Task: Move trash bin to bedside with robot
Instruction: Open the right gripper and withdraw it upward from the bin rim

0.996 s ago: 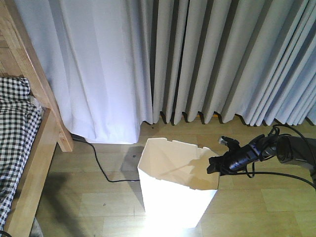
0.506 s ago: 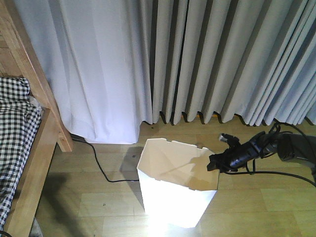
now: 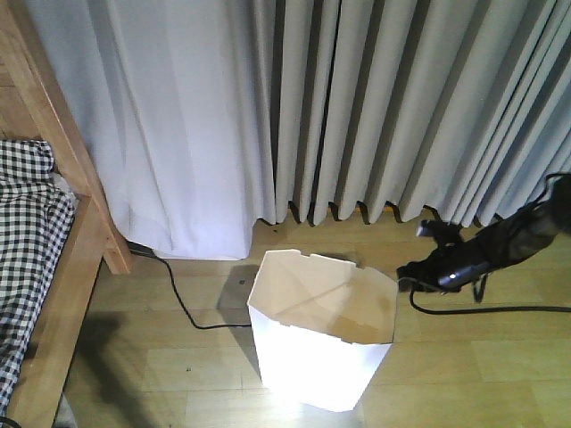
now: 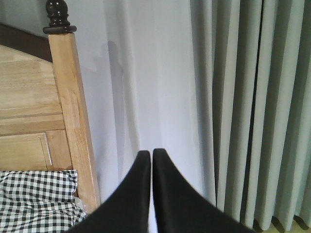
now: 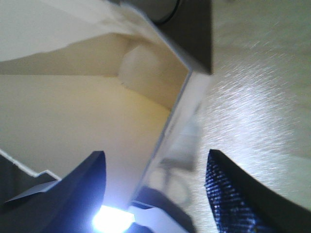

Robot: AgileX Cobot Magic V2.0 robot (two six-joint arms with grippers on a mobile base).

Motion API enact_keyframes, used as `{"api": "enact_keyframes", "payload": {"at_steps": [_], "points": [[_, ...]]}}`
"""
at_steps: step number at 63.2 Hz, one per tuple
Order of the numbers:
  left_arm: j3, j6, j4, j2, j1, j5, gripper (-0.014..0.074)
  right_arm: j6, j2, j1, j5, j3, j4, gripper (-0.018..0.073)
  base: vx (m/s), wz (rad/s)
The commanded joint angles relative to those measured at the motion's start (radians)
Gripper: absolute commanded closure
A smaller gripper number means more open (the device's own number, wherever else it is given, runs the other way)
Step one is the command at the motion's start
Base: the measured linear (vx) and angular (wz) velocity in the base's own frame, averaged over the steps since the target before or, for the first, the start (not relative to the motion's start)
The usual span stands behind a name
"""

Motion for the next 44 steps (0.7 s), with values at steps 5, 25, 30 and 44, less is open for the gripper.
{"api": "enact_keyframes", "payload": {"at_steps": [5,25,30,44], "points": [[0.012,-0.014,-0.01,-0.007,0.0,-0.074,0.0603,-0.113,-0.282,-0.004,-0.106,0.191,0.032,0.012,0.0,0.0],[0.012,-0.014,-0.01,-0.007,0.0,-0.074,0.0603,-0.133,-0.787,-0.004,-0.2,0.504,0.043,0.012,0.0,0.0],[0.012,-0.014,-0.01,-0.007,0.0,-0.074,0.0603,-0.13,-0.926,-0.004,-0.198,0.561,0.049,0.012,0.0,0.0],[0.012,-0.014,-0.01,-0.007,0.0,-0.074,0.0603,-0.112,-1.319,-0.004,-0.199,0.695,0.053,0.012,0.0,0.0]]}}
